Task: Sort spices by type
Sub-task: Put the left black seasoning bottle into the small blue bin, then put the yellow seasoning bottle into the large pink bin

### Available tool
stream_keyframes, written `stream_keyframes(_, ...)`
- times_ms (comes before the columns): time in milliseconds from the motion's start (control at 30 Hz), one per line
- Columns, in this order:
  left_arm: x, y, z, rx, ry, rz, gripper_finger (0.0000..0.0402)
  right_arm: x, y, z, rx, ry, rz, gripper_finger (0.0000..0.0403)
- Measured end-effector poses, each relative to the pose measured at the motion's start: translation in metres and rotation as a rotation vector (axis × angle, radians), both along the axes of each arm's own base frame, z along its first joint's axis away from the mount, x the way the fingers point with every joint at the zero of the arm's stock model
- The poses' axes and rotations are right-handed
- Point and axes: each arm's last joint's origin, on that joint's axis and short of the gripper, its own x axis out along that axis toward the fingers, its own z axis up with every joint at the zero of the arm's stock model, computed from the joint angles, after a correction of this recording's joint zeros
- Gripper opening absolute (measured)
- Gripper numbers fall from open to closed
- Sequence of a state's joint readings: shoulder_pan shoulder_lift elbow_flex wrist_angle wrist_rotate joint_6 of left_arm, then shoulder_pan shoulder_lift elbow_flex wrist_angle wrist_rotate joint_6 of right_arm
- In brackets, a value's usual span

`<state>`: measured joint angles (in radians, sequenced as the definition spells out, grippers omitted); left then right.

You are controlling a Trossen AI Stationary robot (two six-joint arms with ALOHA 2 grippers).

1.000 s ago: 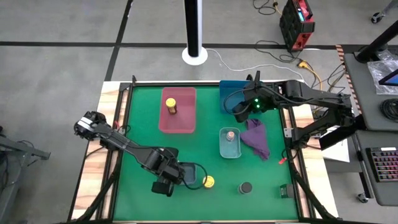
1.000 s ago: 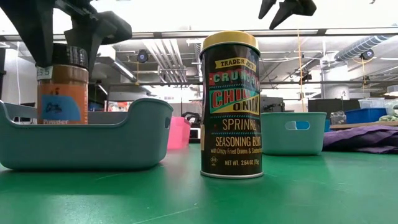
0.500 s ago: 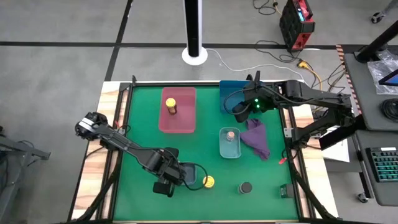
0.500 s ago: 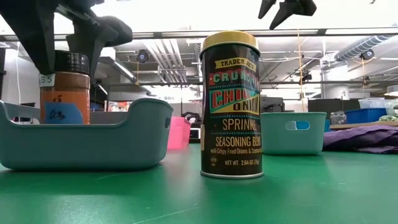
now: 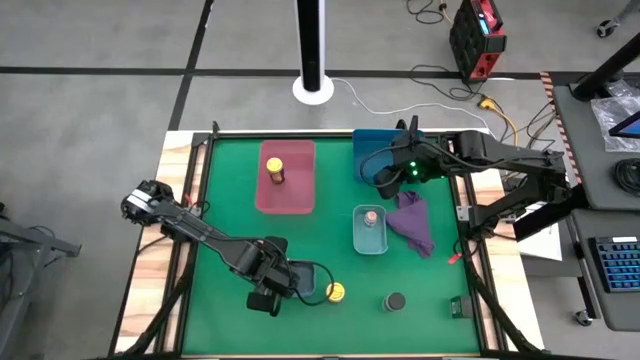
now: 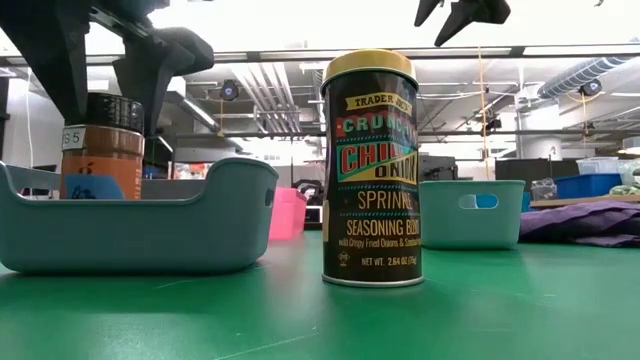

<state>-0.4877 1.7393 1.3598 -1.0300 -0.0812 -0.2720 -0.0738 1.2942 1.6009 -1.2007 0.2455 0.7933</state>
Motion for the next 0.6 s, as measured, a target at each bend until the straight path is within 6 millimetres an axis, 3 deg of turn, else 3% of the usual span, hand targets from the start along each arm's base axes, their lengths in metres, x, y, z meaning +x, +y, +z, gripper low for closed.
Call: stream_keyframes(600,0.0,0.0,0.019,0.0,-0.002,-0.011,0.0252,0.0,0.0,0.0,0.006,-0.003,-0.009,0.0256)
